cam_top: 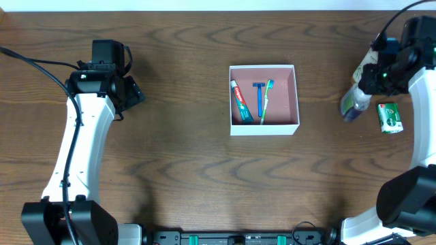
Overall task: Pack container
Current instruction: 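Lift the soap bottle with the right gripper and carry it over the box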
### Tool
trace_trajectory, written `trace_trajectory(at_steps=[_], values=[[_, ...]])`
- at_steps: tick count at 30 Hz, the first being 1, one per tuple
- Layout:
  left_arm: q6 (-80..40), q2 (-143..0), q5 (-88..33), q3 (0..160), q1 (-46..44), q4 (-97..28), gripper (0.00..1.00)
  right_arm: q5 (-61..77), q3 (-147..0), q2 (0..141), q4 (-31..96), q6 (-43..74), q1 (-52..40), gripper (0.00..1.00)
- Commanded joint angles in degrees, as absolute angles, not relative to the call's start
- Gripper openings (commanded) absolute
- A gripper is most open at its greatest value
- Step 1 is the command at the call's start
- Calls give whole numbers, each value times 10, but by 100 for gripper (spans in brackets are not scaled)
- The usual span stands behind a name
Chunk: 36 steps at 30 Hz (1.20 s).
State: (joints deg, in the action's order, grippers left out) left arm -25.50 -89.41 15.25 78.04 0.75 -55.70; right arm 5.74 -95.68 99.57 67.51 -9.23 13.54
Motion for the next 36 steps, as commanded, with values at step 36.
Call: trace_trajectory(at_steps=[36], values=[[-256,-896,159,777,10,-559,98,120,-1128,945,722,20,-97,27]])
